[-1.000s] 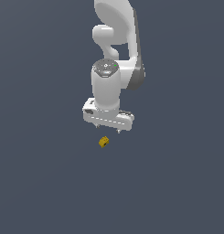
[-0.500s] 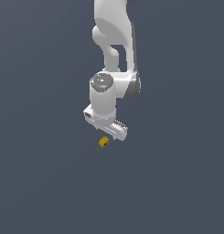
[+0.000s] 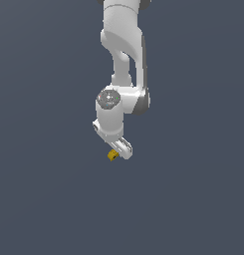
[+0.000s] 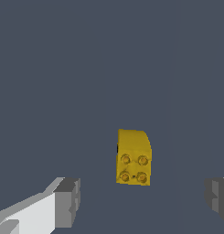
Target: Pick up the object and move it to a goal position.
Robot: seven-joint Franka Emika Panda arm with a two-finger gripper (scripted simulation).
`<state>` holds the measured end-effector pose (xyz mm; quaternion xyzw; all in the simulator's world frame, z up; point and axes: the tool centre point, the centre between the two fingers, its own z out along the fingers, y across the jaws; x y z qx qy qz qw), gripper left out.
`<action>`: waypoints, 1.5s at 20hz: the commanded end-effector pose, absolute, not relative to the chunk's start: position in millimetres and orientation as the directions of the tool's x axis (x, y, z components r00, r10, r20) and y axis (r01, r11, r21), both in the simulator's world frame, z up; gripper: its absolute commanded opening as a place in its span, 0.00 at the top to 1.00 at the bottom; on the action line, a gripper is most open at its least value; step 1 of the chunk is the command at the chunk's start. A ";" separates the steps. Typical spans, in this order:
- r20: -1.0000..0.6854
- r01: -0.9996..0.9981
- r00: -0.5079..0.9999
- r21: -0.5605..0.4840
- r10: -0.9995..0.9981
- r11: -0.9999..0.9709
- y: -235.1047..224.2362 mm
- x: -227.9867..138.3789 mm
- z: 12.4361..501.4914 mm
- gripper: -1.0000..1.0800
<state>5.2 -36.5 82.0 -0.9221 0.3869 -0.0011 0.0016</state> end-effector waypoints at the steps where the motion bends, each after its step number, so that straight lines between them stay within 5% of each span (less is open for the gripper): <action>1: 0.000 -0.739 0.674 -0.002 -0.739 -0.674 -38.2 4.7 77.3 0.04; 26: 0.000 -0.764 0.645 0.000 -0.764 -0.645 -39.8 3.7 21.9 0.04; 27: 0.000 -0.764 0.645 0.000 -0.764 -0.645 -39.8 3.7 21.9 1.00; 30: 0.000 -0.764 0.645 0.000 -0.764 -0.645 -39.8 3.7 21.9 1.00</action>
